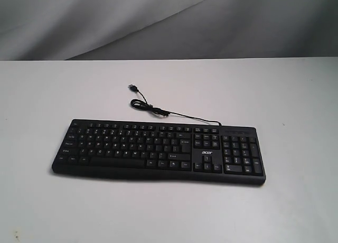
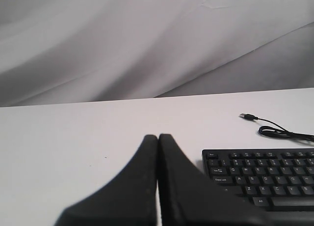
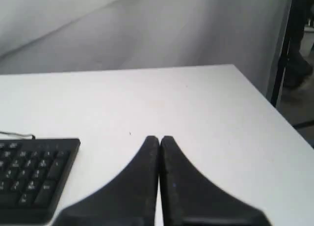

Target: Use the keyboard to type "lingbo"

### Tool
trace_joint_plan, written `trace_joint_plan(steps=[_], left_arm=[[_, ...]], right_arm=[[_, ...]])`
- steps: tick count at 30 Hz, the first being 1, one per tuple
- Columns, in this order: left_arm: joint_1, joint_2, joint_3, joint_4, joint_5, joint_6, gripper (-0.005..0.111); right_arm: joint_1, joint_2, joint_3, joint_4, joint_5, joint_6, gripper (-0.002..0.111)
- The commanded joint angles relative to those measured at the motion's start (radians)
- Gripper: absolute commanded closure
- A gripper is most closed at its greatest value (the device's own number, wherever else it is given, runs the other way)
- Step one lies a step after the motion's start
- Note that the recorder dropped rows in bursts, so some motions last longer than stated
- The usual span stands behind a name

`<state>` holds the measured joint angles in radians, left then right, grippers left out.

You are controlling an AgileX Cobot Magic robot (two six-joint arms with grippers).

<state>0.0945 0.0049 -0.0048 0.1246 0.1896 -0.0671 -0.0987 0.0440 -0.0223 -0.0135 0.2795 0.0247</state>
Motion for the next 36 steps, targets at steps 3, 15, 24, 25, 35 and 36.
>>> trace_joint_plan(steps=[3, 15, 24, 25, 35, 36], left_arm=[[-0.005, -0.005, 0.005, 0.000, -0.006, -0.002, 0.106], [-0.005, -0.005, 0.005, 0.000, -0.006, -0.002, 0.106], [-0.005, -0.005, 0.005, 0.000, -0.006, -0.002, 0.106], [-0.005, -0.005, 0.005, 0.000, -0.006, -0.002, 0.106], [-0.005, -0.005, 0.005, 0.000, -0.006, -0.002, 0.106], [-0.005, -0.005, 0.005, 0.000, -0.006, -0.002, 0.106]], right_arm=[[-0.005, -0.005, 0.022, 0.014, 0.035, 0.006, 0.108], [-0.005, -0.005, 0.022, 0.014, 0.035, 0.006, 0.108], [-0.005, -0.005, 0.022, 0.014, 0.035, 0.006, 0.108], [-0.005, -0.005, 0.022, 0.014, 0.035, 0.006, 0.108], [-0.005, -0.005, 0.022, 0.014, 0.035, 0.006, 0.108], [-0.005, -0.005, 0.022, 0.014, 0.034, 0.008, 0.108]])
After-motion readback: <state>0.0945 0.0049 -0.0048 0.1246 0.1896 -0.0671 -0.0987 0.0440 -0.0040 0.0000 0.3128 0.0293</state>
